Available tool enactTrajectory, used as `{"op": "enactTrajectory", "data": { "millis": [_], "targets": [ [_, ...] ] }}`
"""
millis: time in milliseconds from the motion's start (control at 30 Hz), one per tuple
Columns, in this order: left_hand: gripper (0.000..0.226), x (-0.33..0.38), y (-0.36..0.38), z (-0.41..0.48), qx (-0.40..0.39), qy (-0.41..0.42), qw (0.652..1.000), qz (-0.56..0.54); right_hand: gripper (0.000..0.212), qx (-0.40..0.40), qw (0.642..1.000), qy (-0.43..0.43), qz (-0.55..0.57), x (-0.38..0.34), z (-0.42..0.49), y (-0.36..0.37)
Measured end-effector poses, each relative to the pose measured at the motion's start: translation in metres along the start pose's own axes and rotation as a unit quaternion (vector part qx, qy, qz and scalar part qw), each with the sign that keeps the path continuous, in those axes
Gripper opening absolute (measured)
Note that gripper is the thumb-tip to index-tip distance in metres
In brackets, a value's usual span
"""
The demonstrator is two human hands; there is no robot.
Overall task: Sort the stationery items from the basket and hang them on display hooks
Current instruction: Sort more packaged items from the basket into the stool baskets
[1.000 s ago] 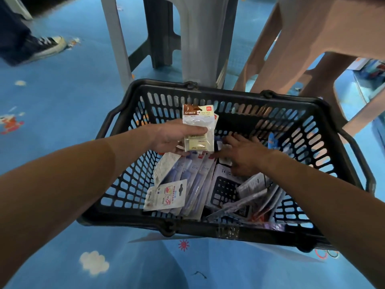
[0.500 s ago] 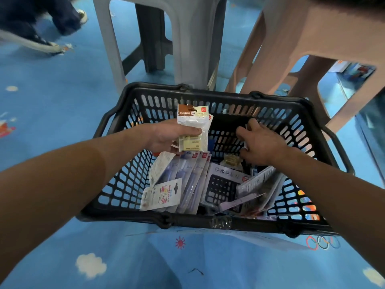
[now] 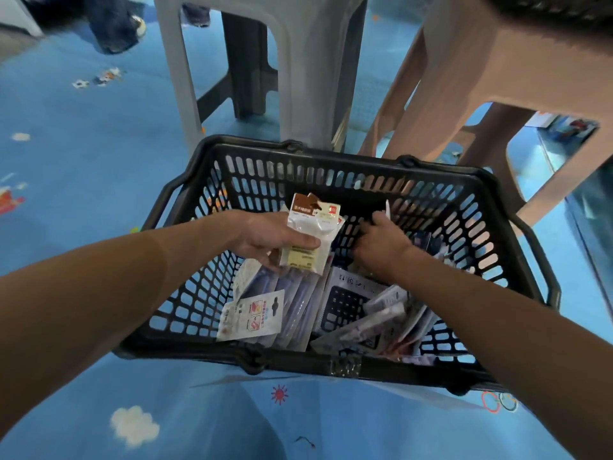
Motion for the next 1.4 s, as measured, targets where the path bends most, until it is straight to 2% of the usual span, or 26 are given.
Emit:
{"op": "enactTrajectory", "data": {
  "millis": [67,167,233,333,467,500,567,633,733,933,1000,1100,1233,1300,1400],
  "targets": [
    [0.04,-0.002,-0.003,0.001,0.011,0.002,1.0,-0.003,0.039,-0.026,0.999,-0.022,-0.028,-0.013,0.012,-0.003],
    [0.057,-0.002,-0.005,0.004,0.022,-0.006,1.0,-0.014,0.059,-0.088,0.996,-0.027,-0.011,-0.02,0.031,0.0],
    [0.064,-0.003,-0.005,0.004,0.019,-0.009,1.0,-0.016,0.059,-0.133,0.991,-0.012,-0.009,-0.017,0.038,0.007],
    [0.06,-0.004,-0.004,0.0,0.006,-0.006,1.0,-0.029,0.056,-0.158,0.987,-0.018,0.006,-0.016,0.043,0.012],
    [0.055,-0.004,-0.006,-0.003,0.021,0.0,0.999,-0.032,0.043,-0.135,0.989,-0.047,0.04,-0.009,0.041,0.011],
    [0.05,-0.003,-0.006,-0.003,0.026,0.002,0.999,-0.032,0.039,-0.113,0.989,-0.05,0.08,-0.003,0.039,0.009],
    [0.04,-0.002,-0.007,-0.003,0.04,0.007,0.999,-0.029,0.029,-0.017,0.977,-0.051,0.207,0.017,0.034,-0.001],
    [0.036,0.0,-0.005,-0.004,0.04,0.01,0.999,-0.02,0.019,0.078,0.922,-0.063,0.373,0.038,0.021,-0.01],
    [0.034,0.0,-0.005,-0.008,0.03,0.001,0.999,-0.021,0.021,0.149,0.798,-0.074,0.579,0.056,-0.001,-0.009],
    [0.033,0.001,-0.008,-0.017,0.051,0.001,0.997,-0.059,0.026,0.278,0.603,0.008,0.748,0.093,-0.044,-0.003],
    [0.033,0.002,-0.005,-0.016,0.052,0.006,0.996,-0.066,0.026,0.279,0.535,0.028,0.797,0.098,-0.048,0.001],
    [0.039,0.007,0.004,-0.014,0.033,0.022,0.991,-0.124,0.026,0.231,0.459,0.014,0.858,0.086,-0.044,-0.001],
    [0.063,0.017,0.021,-0.01,-0.025,0.037,0.989,-0.143,0.02,0.181,0.335,-0.024,0.924,0.068,-0.038,-0.01],
    [0.08,0.021,0.026,-0.008,-0.049,0.058,0.985,-0.155,0.02,0.173,0.31,-0.031,0.934,0.063,-0.039,-0.017],
    [0.102,0.024,0.025,-0.007,-0.045,0.075,0.977,-0.193,0.019,0.167,0.306,-0.026,0.937,0.06,-0.034,-0.02]
  ]
}}
Point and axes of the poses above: each hand's wrist, its own z-axis towards the middle knuckle, its own y-axis out of the palm, x = y × z, the point moved 10 cm from there along z, towards the middle knuckle, and after that the axes turned 11 degrees about -x, right-handed, at the moved point
